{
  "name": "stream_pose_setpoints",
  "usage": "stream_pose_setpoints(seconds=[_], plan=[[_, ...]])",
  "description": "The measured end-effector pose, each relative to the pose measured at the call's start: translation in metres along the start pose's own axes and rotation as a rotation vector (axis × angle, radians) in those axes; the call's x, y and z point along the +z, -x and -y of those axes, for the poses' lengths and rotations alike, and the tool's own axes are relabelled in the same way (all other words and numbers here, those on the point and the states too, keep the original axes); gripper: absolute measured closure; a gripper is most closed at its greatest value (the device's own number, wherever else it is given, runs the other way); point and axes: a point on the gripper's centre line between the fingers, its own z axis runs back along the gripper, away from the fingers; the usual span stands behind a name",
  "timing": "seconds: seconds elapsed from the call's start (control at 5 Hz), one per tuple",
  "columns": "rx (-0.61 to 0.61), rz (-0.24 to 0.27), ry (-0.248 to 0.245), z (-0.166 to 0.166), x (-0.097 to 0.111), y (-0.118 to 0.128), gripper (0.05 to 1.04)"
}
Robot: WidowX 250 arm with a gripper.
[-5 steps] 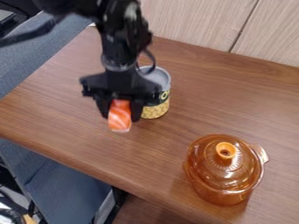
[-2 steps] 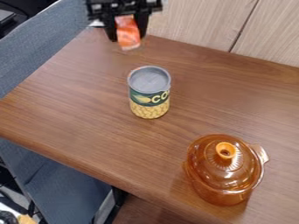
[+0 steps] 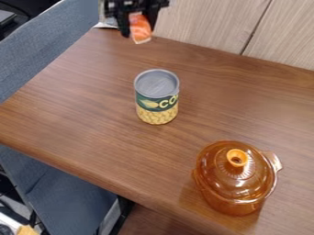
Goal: Move sushi from bottom middle of the table to the top left of the table
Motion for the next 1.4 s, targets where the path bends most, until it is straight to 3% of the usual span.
stream_pose_setpoints(seconds=[0.2,0.6,1.0,1.2,1.4], plan=[[0.066,0.037,-0.043,0.000,-0.034,-0.014,0.494],[0.102,0.032,-0.111,0.007,-0.074,-0.025,0.494],[0.111,0.013,-0.135,0.002,-0.083,-0.027,0.439],[0.105,0.004,-0.143,0.001,-0.082,-0.027,0.137],[0.107,0.006,-0.146,0.001,-0.082,-0.027,0.073]])
